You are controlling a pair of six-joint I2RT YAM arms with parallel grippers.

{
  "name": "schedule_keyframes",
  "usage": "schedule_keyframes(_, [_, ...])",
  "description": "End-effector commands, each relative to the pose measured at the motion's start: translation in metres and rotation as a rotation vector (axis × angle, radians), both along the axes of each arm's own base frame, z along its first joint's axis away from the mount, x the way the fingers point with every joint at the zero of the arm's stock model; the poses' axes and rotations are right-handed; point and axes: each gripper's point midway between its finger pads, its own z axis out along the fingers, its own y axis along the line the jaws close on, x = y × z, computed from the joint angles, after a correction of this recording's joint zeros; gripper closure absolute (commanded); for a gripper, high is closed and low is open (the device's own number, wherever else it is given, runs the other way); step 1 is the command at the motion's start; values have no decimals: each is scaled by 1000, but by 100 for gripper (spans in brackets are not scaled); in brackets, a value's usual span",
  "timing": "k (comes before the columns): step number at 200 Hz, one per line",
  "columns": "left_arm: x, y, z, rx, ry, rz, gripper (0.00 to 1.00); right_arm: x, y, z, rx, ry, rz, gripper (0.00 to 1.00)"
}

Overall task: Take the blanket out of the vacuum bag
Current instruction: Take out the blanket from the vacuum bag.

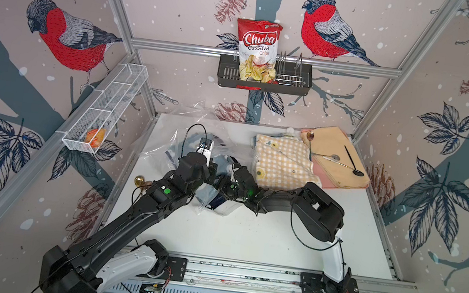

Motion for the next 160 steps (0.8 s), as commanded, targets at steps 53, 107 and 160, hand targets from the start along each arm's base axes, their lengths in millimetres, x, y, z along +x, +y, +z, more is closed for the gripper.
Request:
schedule_keyframes(53, [2,-3,10,-24,-31,-4,94,20,22,36,165,-9,1,84])
schedule_keyframes(107, [2,-4,9,-21,-29,-7,94,26,34,85,160,-121,39,86])
schedule_keyframes(160, [3,-5,6,-17,-20,-9,94,21,33,61,137,-65,54,78])
